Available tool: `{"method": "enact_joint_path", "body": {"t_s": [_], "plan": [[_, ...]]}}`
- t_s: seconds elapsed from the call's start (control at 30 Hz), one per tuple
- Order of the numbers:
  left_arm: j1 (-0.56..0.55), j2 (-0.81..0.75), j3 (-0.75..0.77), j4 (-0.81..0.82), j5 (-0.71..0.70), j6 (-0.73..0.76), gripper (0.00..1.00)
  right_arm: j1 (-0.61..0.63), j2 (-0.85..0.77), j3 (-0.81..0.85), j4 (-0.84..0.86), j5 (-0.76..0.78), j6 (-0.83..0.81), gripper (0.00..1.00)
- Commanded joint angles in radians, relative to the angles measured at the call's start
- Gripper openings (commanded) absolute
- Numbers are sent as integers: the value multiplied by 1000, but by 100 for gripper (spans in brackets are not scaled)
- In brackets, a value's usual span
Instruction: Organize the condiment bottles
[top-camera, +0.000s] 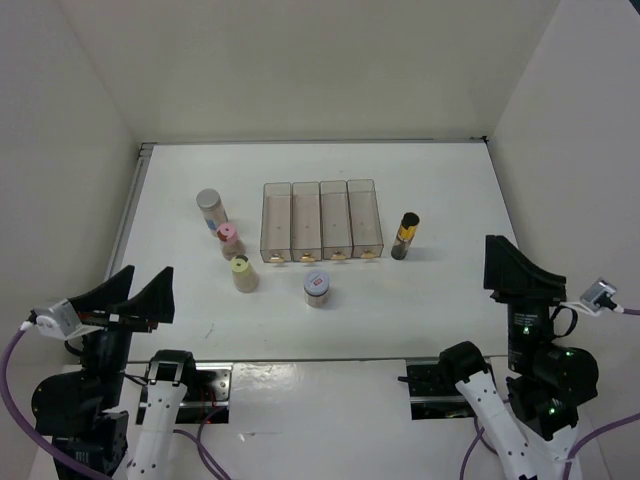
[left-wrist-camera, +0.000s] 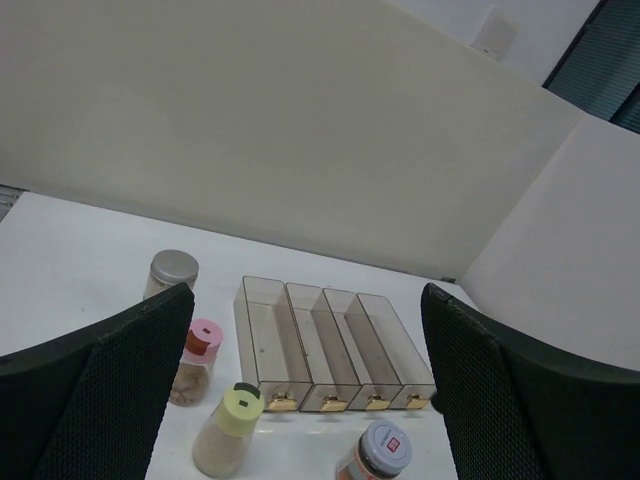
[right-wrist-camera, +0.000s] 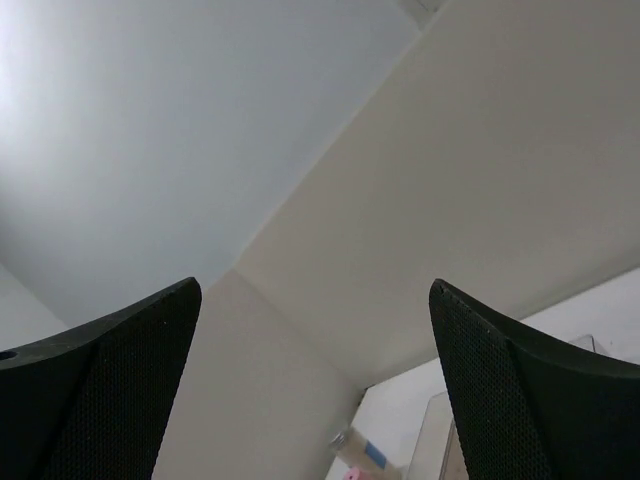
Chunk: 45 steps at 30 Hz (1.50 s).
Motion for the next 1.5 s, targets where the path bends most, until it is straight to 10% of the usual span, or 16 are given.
{"method": "enact_joint_path", "body": {"t_s": [0.0,0.07,0.17,0.47,0.9,1.47], "plan": [[6,-139,7,28,-9,-38,100,-15,-83,-12,-3,30,136,99],[6,-139,7,2,-40,-47,100,-15,-83,8,-145,162,419,99],[6,-139,7,10,-28,-35,100,-15,-83,-37,-21,-17,119,99],[6,-70,-58,95,127,-35,100,46,-17,-75,-34,-92,52,99],[-15,839,310,-144,-86,111,100,90,872,429,-230,-187,-249,99],[-15,1400,498,-91,-169,250,100,90,1252,654,-367,-155,-382,99]]}}
